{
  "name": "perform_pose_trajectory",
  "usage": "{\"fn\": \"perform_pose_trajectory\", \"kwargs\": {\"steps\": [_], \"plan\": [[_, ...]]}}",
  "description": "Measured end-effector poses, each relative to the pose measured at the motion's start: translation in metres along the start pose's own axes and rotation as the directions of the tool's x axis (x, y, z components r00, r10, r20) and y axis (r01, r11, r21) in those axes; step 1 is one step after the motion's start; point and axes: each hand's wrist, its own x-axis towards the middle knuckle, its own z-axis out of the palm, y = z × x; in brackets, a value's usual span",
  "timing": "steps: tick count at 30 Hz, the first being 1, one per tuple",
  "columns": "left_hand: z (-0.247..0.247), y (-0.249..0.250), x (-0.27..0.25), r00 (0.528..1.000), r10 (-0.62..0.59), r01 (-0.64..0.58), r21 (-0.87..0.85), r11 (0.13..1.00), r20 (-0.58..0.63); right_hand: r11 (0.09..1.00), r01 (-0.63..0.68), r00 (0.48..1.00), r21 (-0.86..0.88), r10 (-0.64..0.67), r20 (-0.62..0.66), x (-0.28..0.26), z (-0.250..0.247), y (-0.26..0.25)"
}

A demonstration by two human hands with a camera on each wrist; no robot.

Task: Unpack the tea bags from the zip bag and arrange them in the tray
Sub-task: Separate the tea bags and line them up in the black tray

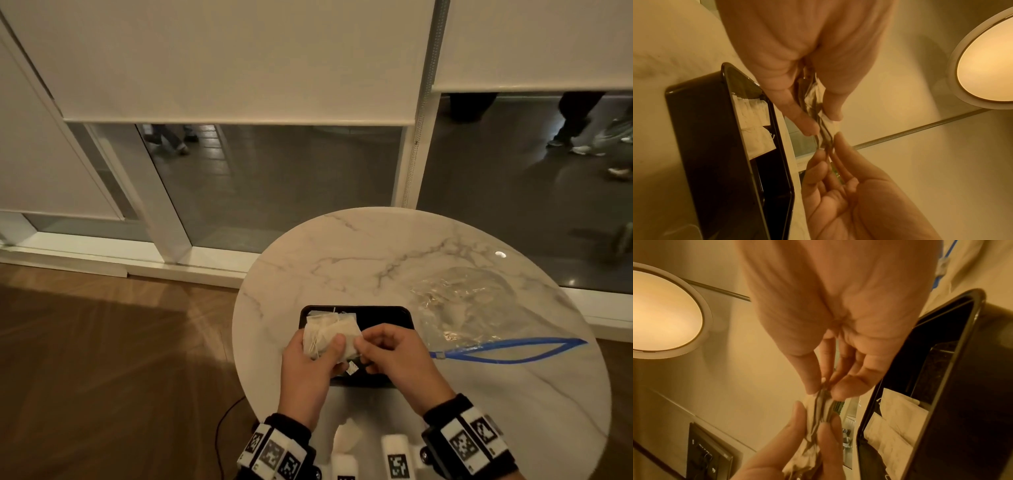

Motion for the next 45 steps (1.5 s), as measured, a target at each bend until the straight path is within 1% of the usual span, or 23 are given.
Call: {"fn": "perform_pose_trajectory", "kwargs": {"steps": [6, 13, 15, 17, 20, 23, 25, 28, 30, 32, 37, 40, 45], "plan": [[0.006, 0.001, -0.004, 1.0, -0.008, 0.008, -0.014, 1.0, 0.012, 1.0, 0.021, 0.999, 0.023, -0.02, -0.039, -0.004, -0.005, -0.002], [0.006, 0.002, -0.005, 1.0, -0.004, 0.003, -0.043, 0.999, -0.016, 1.0, -0.003, 0.997, 0.013, 0.004, -0.081, -0.004, -0.007, 0.0], [0.003, 0.001, -0.004, 1.0, -0.006, 0.005, -0.054, 0.999, -0.026, 0.999, -0.008, 0.994, 0.035, 0.012, -0.109, -0.002, -0.008, 0.001], [-0.001, 0.001, -0.002, 0.998, -0.015, 0.012, -0.057, 0.998, -0.057, 0.994, -0.019, 0.986, 0.105, 0.035, -0.16, 0.001, -0.011, 0.003], [-0.012, -0.003, 0.005, 0.988, -0.034, 0.027, -0.049, 0.998, -0.154, 0.975, -0.049, 0.974, 0.216, 0.095, -0.207, 0.01, -0.015, 0.009], [-0.023, -0.005, 0.009, 0.97, -0.051, 0.034, -0.076, 0.997, -0.237, 0.969, -0.08, 0.966, 0.233, 0.133, -0.22, 0.02, -0.016, 0.018], [-0.028, -0.007, 0.011, 0.96, -0.053, 0.03, -0.088, 0.996, -0.275, 0.977, -0.116, 0.961, 0.178, 0.155, -0.229, 0.03, -0.014, 0.026], [-0.032, -0.012, 0.013, 0.95, -0.065, 0.042, -0.082, 0.996, -0.304, 0.979, -0.205, 0.954, -0.009, 0.198, -0.225, 0.046, -0.005, 0.038], [-0.033, -0.016, 0.013, 0.948, -0.081, 0.062, -0.072, 0.995, -0.308, 0.956, -0.245, 0.951, -0.16, 0.205, -0.232, 0.056, 0.001, 0.045], [-0.034, -0.019, 0.013, 0.947, -0.089, 0.072, -0.065, 0.995, -0.309, 0.912, -0.281, 0.946, -0.298, 0.211, -0.247, 0.063, 0.008, 0.047], [-0.033, -0.018, 0.013, 0.95, -0.077, 0.068, -0.04, 0.997, -0.304, 0.862, -0.334, 0.933, -0.38, 0.246, -0.262, 0.077, 0.022, 0.044], [-0.034, -0.019, 0.013, 0.95, -0.077, 0.072, -0.031, 0.997, -0.302, 0.826, -0.341, 0.933, -0.448, 0.238, -0.272, 0.08, 0.025, 0.044], [-0.034, -0.019, 0.013, 0.953, -0.069, 0.068, -0.015, 0.998, -0.295, 0.798, -0.364, 0.925, -0.481, 0.252, -0.283, 0.083, 0.026, 0.044]]}}
